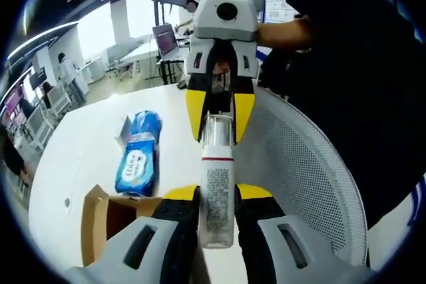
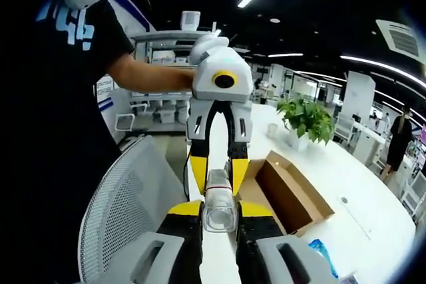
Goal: Operate the shoe box by opening the lid, removing the specified soft item, and placing it in the target area until the item is outside and the box remains undamaged.
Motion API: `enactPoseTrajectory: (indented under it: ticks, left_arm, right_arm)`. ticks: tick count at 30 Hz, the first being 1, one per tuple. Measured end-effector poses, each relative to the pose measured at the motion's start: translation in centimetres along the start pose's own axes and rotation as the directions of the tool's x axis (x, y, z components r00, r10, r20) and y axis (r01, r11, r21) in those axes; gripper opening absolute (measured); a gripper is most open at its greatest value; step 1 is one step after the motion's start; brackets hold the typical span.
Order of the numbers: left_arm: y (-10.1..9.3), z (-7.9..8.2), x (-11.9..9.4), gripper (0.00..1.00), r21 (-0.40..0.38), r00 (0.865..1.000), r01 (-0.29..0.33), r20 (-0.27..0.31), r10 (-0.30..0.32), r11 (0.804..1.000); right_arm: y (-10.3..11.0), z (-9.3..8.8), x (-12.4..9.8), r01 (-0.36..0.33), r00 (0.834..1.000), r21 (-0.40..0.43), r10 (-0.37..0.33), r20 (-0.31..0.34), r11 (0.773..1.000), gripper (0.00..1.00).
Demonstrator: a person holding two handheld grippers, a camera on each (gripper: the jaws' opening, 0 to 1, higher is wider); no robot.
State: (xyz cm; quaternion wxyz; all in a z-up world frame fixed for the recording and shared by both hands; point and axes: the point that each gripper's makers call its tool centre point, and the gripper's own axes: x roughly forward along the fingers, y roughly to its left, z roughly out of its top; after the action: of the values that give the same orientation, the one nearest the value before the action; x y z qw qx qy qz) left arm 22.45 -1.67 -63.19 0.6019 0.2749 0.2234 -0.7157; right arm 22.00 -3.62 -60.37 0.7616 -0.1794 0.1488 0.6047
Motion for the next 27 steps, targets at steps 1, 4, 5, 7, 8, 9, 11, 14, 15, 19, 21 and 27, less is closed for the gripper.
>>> enactPoseTrajectory:
  ticks: [1, 4, 5, 7, 8, 9, 11, 14, 15, 19, 21, 27]
  left_arm:
    - [0.1, 0.0, 0.0, 0.2, 0.004, 1.0, -0.005, -0.001, 0.005, 1.0]
    - [0.4, -0.2, -0.1, 0.22, -0.004, 1.0, -0.023, -0.005, 0.023, 1.0]
    - [0.8, -0.5, -0.3, 0.24, -0.006, 0.999, -0.038, -0.008, 0.038, 0.999]
    - [1.4, -0.9, -0.6, 0.28, -0.025, 0.998, -0.065, -0.01, 0.065, 0.998]
    - [1.7, -1.1, -0.8, 0.3, -0.046, 0.996, -0.084, -0.003, 0.084, 0.995]
    - [1.9, -1.1, -1.0, 0.33, -0.058, 0.996, -0.094, 0.002, 0.094, 0.994]
    - [2.3, -1.0, -1.4, 0.34, -0.09, 0.992, -0.121, 0.024, 0.123, 0.989]
    - [3.2, -1.0, -2.1, 0.38, -0.137, 0.982, -0.175, 0.053, 0.184, 0.975]
    - [3.4, -0.9, -2.2, 0.39, -0.151, 0.978, -0.188, 0.062, 0.199, 0.971]
    - [4.6, -1.0, -3.4, 0.45, -0.232, 0.953, -0.256, 0.1, 0.285, 0.938]
    - [4.8, -1.1, -3.7, 0.47, -0.255, 0.946, -0.27, 0.11, 0.305, 0.929]
    - [5.2, -1.5, -4.7, 0.55, -0.316, 0.917, -0.321, 0.131, 0.376, 0.893]
  right_arm:
    - [-0.1, 0.0, 0.0, -0.003, 1.0, 0.001, 0.003, -0.003, 1.0, 0.13]
    - [-0.4, 0.0, 0.0, -0.008, 1.0, -0.006, 0.008, -0.01, 1.0, 0.13]
    - [-0.5, 0.0, 0.0, -0.006, 1.0, -0.01, 0.006, -0.014, 1.0, 0.13]
    - [-0.8, 0.0, -0.1, -0.012, 1.0, -0.014, 0.011, -0.021, 1.0, 0.13]
    - [-1.0, -0.1, -0.2, -0.009, 1.0, -0.019, 0.008, -0.026, 1.0, 0.13]
    - [-1.2, -0.2, -0.3, -0.013, 0.999, -0.021, 0.012, -0.034, 1.0, 0.13]
    - [-1.5, -0.3, -0.4, -0.012, 0.999, -0.025, 0.011, -0.044, 1.0, 0.13]
    - [-2.3, -0.6, -0.7, -0.014, 0.998, -0.029, 0.012, -0.065, 0.999, 0.13]
    - [-2.5, -0.7, -0.8, -0.015, 0.998, -0.029, 0.013, -0.068, 0.999, 0.13]
    - [-3.6, -0.9, -1.3, -0.019, 0.995, -0.039, 0.015, -0.096, 0.999, 0.13]
    - [-4.2, -1.0, -1.6, -0.02, 0.994, -0.043, 0.016, -0.107, 0.999, 0.13]
    - [-6.1, -1.0, -2.5, -0.025, 0.988, -0.084, 0.012, -0.152, 0.996, 0.13]
